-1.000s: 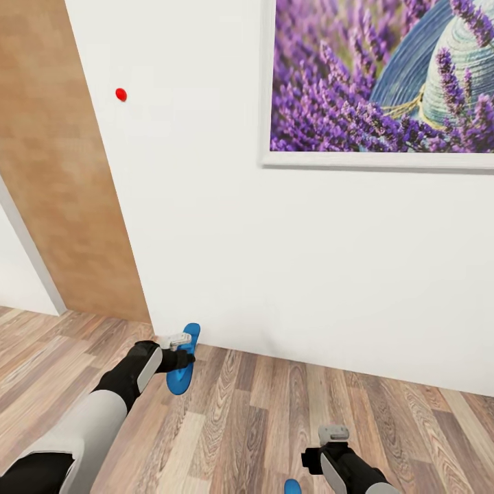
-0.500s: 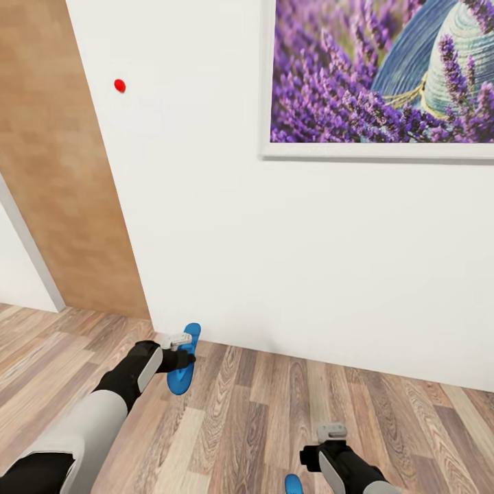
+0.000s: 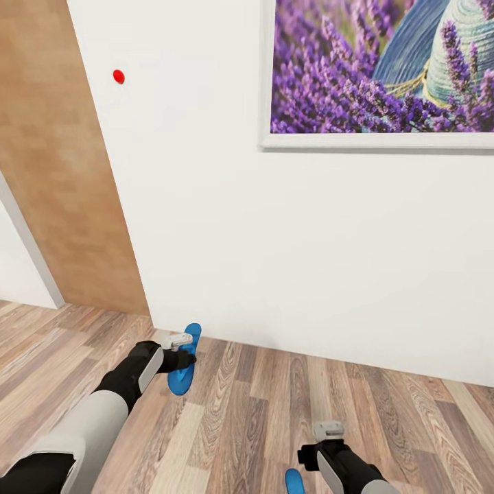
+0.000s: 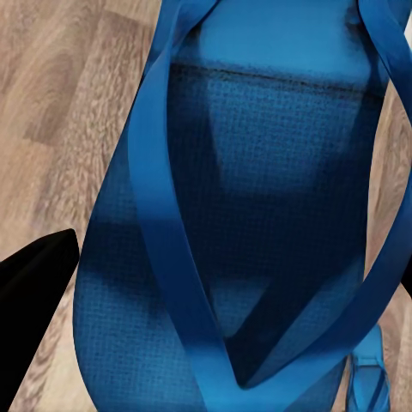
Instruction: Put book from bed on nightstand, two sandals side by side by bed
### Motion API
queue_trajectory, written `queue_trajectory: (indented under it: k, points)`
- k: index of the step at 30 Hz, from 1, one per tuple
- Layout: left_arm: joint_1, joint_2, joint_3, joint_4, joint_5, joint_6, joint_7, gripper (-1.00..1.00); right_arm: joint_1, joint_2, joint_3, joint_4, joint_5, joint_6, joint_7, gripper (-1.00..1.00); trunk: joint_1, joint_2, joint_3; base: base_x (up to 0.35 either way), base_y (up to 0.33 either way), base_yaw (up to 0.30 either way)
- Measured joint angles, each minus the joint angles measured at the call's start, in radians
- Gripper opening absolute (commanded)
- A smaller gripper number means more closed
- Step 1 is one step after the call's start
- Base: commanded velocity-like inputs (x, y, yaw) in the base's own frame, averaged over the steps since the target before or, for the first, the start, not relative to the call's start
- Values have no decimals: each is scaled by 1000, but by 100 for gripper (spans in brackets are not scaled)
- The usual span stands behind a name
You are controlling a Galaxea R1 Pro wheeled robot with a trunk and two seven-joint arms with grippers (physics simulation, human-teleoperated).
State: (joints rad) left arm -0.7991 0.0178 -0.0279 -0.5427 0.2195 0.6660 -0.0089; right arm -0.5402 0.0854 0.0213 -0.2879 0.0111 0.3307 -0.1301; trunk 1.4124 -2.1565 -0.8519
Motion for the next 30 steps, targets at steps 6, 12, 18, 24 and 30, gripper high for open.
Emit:
queue_trajectory:
  k: [6,12,18,24,30]
  points:
    - [0,0,0,-1,0,0,0,-100,-1,2,14,-1,-1,0,4,100,23,-42,-19,0,0,0]
    - [0,2,1,-3,-1,7,-1,-100,-1,3,18,-1,-1,1,5,100,46,-84,-38,0,0,0]
    - [0,9,5,-143,11,195,0,-100,-1,2,18,-3,-1,1,5,100,69,-126,-56,0,0,0]
    - [24,10,6,-493,16,374,-4,-100,-1,3,18,-6,0,1,4,100,92,-168,-75,0,0,0]
    - [92,7,5,-664,13,378,-4,-100,-1,2,18,-7,0,1,2,100,115,-210,-94,0,0,0]
